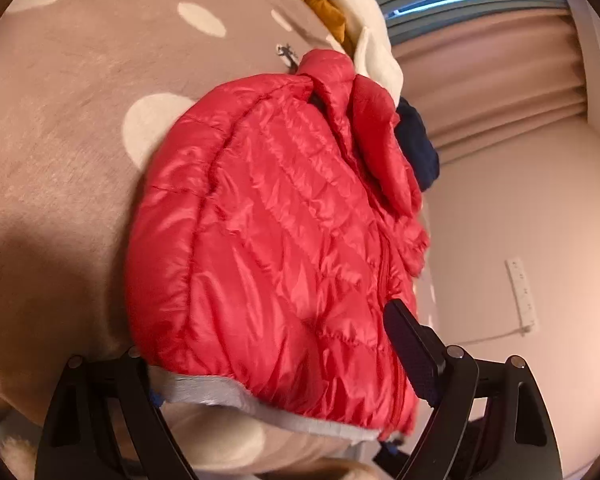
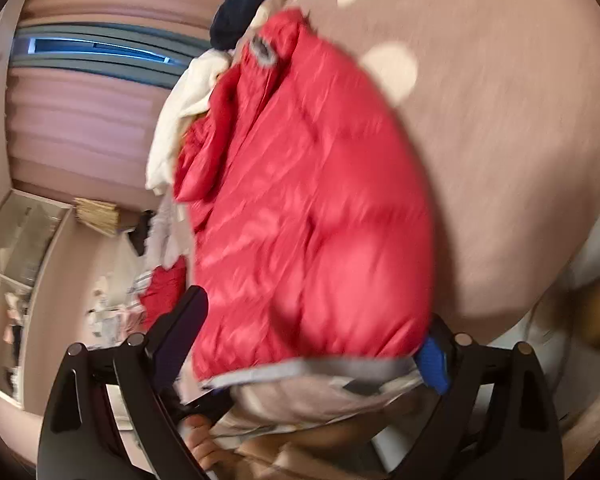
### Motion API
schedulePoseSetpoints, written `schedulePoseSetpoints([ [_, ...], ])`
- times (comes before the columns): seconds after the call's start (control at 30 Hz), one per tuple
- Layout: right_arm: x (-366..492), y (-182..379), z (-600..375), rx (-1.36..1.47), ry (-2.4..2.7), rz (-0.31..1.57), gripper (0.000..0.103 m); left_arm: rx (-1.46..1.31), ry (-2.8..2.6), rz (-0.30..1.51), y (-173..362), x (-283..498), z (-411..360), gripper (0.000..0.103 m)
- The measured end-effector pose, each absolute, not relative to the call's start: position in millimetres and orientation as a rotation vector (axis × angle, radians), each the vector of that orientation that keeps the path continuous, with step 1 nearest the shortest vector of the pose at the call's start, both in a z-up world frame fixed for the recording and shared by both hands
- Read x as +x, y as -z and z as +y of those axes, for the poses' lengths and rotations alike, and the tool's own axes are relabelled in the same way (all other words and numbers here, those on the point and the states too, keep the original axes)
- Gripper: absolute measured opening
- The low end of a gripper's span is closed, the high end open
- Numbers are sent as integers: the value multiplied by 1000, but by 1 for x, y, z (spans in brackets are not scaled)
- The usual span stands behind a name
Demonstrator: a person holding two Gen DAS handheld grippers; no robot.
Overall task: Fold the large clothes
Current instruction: 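Grasp the jacket hem with both grippers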
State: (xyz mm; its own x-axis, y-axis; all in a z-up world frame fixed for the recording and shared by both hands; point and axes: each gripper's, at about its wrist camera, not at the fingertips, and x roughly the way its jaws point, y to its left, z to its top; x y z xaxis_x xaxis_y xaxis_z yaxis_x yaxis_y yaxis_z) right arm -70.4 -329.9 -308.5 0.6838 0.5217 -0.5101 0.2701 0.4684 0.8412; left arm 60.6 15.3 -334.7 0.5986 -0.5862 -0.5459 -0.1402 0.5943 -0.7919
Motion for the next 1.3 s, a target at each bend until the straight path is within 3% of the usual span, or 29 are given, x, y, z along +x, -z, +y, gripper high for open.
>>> schedulePoseSetpoints([
  [0.23, -51, 303, -311, 1092, -213, 805, 93, -893, 355, 944, 337, 80, -14, 86],
  [0.3, -42, 303, -309, 1090, -227, 793, 91, -885, 350, 938, 339, 85, -17, 80],
  [0.37, -32, 306, -305, 1055, -215, 795, 85, -866, 335, 924, 342, 89, -17, 65],
  [0.4, -29, 308, -305, 1040, -208, 793, 77, -852, 317, 920, 345, 88, -16, 60],
  [0.47, -27, 311, -303, 990, -166, 778, 62, -836, 272, 899, 351, 88, -11, 34],
  [0.5, -27, 313, -303, 962, -144, 778, 47, -830, 248, 890, 356, 86, -9, 27],
  [0.53, -27, 315, -302, 910, -103, 786, 29, -829, 240, 876, 360, 86, -8, 23],
  [0.63, -28, 321, -304, 878, -83, 770, 14, -843, 243, 837, 365, 82, -6, 19],
  [0.83, -22, 321, -308, 866, -65, 773, 8, -716, 160, 840, 353, 82, -24, 19],
  [1.1, -19, 309, -314, 804, -10, 795, 8, -881, 145, 943, 355, 84, -12, 19],
  [1.3, -20, 301, -326, 803, 30, 797, 11, -671, 55, 914, 338, 73, -47, 19],
])
